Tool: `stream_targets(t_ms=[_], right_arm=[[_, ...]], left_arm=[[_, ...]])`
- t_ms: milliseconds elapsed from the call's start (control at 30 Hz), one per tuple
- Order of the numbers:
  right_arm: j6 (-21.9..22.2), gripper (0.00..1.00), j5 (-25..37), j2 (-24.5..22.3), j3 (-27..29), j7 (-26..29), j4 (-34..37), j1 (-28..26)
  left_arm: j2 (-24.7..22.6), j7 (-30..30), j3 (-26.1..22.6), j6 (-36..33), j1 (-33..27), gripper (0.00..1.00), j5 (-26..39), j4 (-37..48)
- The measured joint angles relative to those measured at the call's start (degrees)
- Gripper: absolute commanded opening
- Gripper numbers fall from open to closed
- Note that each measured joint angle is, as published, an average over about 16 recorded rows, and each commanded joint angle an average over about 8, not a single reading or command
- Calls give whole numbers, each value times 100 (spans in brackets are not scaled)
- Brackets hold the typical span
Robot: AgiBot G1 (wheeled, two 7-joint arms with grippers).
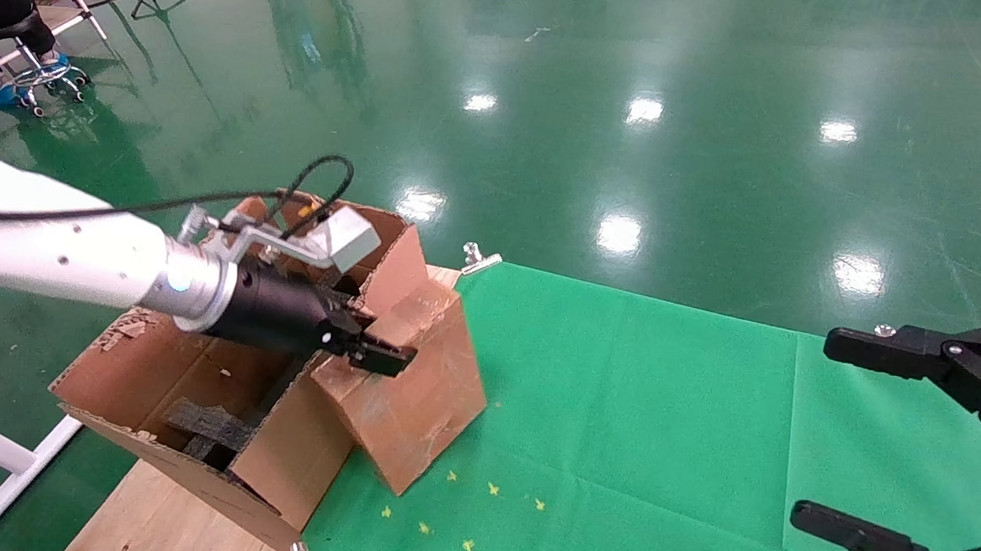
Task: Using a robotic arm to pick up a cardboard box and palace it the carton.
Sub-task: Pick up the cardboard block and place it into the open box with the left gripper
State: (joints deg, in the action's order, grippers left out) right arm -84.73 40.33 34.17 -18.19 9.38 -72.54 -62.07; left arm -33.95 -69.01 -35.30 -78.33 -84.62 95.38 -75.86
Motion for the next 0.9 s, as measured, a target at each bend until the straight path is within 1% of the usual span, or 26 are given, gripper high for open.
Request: stream_targets(t_ms=[233,367,500,633,733,900], right_arm=[[0,100,-1,0,-1,-1,1,0],[0,100,-1,0,-1,-1,1,-1],[0,100,-1,-1,-2,-1,1,-1],[1,100,-2,-1,-3,-1,1,-1],[1,100,-2,-1,-3,-2,1,-1],[1,100,-2,-1,-4,-2,1,-1]], left_arm=[[368,458,505,109,-362,0,-582,81],[659,775,759,169,-597,0,-713,163],[925,1135,869,180,-795,0,-564,338],[1110,1562,854,218,-837,0,-311,717],[1186,1951,807,330,-736,0,-149,1124],[1200,2658,727,666,-401,0,-14,1928]])
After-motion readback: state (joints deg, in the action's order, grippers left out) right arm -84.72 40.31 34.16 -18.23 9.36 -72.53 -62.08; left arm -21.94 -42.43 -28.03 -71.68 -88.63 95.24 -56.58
